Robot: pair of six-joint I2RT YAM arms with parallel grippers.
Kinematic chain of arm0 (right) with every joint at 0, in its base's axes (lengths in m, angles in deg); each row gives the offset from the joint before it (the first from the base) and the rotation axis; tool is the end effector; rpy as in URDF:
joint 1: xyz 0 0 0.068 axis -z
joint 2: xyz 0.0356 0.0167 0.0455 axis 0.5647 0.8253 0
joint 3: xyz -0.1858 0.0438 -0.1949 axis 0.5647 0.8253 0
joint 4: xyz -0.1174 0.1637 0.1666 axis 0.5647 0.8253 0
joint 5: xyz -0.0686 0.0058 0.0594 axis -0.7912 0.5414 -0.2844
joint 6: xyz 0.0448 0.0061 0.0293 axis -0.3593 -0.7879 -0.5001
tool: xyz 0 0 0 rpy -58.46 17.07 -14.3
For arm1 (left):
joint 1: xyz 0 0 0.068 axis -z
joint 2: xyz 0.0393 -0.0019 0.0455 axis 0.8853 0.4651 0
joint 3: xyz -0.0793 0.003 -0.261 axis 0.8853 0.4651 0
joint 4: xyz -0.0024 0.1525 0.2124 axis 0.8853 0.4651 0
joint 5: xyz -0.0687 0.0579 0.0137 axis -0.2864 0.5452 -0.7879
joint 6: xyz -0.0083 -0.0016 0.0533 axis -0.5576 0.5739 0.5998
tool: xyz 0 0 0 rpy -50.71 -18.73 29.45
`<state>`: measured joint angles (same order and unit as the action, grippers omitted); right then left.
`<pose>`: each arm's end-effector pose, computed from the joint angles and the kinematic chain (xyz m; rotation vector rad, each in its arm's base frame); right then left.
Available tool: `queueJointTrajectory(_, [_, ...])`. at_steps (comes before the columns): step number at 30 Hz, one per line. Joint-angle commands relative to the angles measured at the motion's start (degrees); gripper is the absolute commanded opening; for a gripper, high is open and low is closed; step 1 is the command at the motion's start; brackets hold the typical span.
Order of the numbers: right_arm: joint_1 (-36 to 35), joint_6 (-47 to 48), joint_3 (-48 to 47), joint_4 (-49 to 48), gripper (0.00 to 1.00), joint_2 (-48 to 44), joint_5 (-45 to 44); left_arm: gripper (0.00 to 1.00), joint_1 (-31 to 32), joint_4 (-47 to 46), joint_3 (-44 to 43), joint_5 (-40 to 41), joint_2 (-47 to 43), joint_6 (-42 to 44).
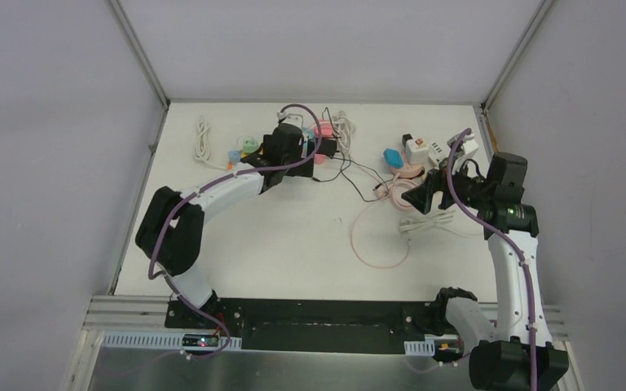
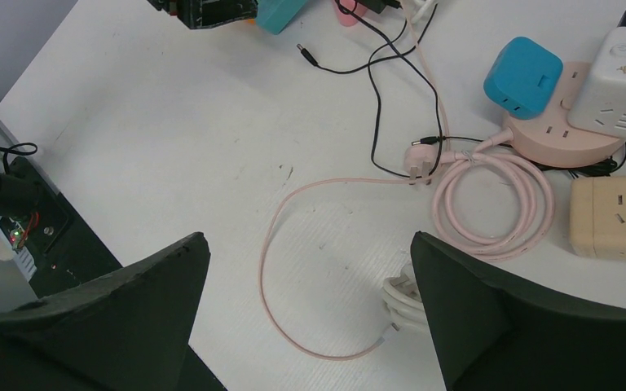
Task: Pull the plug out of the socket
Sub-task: Pick up the socket from the center of the board.
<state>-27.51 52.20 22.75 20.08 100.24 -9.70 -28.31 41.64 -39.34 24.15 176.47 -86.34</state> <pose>0.1828 0.0049 0.3335 -0.5659 1.9666 0.7172 0.3147 -0.2038 0.2481 0.3543 2.1787 -0.2152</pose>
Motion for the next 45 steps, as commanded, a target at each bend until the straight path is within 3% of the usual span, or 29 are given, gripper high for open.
queueJointTrajectory(1, [-0.30, 0.94, -0.10, -1.30, 1.00, -0.19, 0.05, 0.93, -1.77, 2.05, -5.76, 1.90, 3.26, 6.92])
queueJointTrajectory(11, [-0.28, 1.51, 0.22, -1.17, 1.00, 1.59, -0.74, 0.91, -8.20, -0.07, -10.35, -10.50, 11.10, 6.61])
queueJointTrajectory(21, [-0.07, 1.73, 0.43, -1.20, 1.00, 3.13, -1.13, 0.88, -8.40, -1.33, -16.03, -12.83, 18.83, 8.40])
queueJointTrajectory(26, [0.29, 1.81, 0.42, -1.19, 1.00, 3.66, -1.09, 0.82, -8.40, -1.86, -17.01, -12.31, 21.10, 9.39])
queueJointTrajectory(35, [0.42, 1.90, 0.33, -1.10, 1.00, 3.92, -0.79, 0.62, -8.40, -3.02, -17.45, -12.10, 23.30, 9.43])
queueJointTrajectory(38, [0.50, 1.96, 0.26, -0.97, 1.00, 3.84, -0.79, 0.44, -8.40, -3.23, -17.46, -12.00, 23.52, 10.04])
queueJointTrajectory(41, [0.51, 1.99, 0.25, -0.93, 1.00, 3.85, -0.70, 0.17, -8.40, -3.49, -17.19, -12.26, 22.28, 10.83])
queueJointTrajectory(45, [0.51, 2.08, 0.12, -0.71, 1.00, 3.67, -0.70, 0.04, -8.23, -5.10, -15.57, -12.64, 18.16, 11.05])
